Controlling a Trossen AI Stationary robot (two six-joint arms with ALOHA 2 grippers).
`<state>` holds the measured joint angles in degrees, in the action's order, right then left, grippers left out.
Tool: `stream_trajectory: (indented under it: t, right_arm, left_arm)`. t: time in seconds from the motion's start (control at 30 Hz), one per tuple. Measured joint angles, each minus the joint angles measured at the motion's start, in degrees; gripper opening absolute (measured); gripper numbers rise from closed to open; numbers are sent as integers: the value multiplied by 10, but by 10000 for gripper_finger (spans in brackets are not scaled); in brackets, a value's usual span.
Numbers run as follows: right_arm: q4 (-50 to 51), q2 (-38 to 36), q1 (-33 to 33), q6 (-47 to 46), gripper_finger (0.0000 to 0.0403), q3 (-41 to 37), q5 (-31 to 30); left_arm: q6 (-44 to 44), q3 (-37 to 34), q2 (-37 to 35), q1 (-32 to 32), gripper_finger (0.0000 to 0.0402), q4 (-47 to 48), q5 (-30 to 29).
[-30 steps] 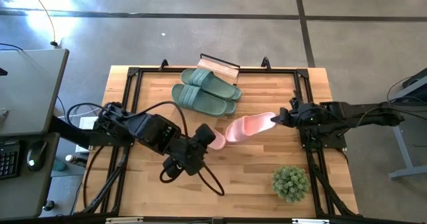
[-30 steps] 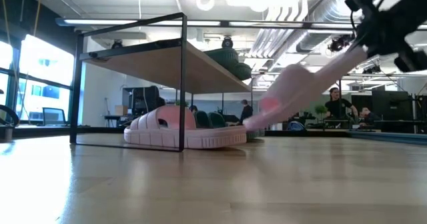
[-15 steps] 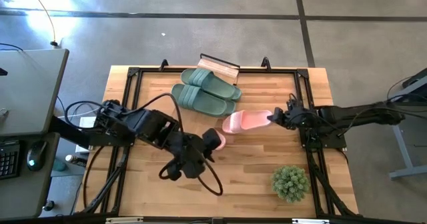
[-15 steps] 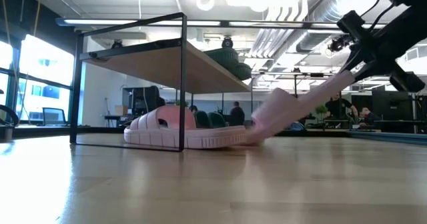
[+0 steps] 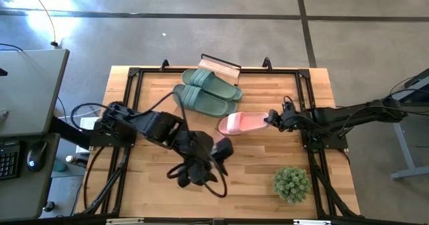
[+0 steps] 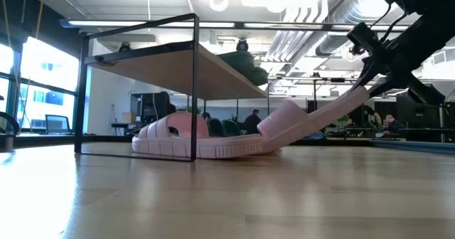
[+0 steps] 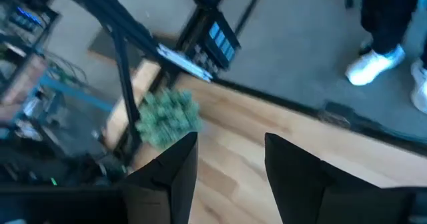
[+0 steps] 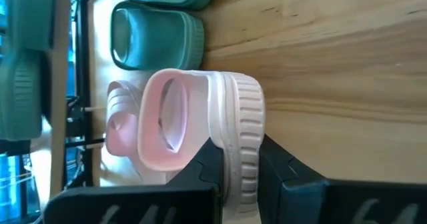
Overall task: Pick and place slides into the shelf
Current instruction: Put the pink slide on the shelf
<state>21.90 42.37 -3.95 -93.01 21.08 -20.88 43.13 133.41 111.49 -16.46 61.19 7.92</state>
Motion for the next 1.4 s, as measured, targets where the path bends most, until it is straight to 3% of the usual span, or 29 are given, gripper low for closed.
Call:
stream_trajectory:
  t: [0.13, 0.27, 0.43, 0.6, 0.93, 1.4]
  right_arm:
    - [-15, 17, 0, -18, 21, -7, -1]
    - [-122, 27, -6, -45, 21, -64, -8]
    - [-241, 46, -47, -102, 20, -133, -77]
    - [-251, 82, -84, -156, 20, -130, -122]
    - [-320, 189, -119, -212, 20, -116, -125]
    - [-433, 340, -119, -223, 20, -82, -119]
  left_arm:
    - [6, 1, 23, 8, 156, -64, 29]
    - [10, -1, 45, 20, 156, -112, 44]
    - [1, 1, 57, 48, 156, -121, 47]
    - [-2, -1, 64, 76, 156, -116, 48]
    - [-10, -1, 62, 122, 156, -150, 62]
    - [-45, -128, 63, 131, 156, -255, 93]
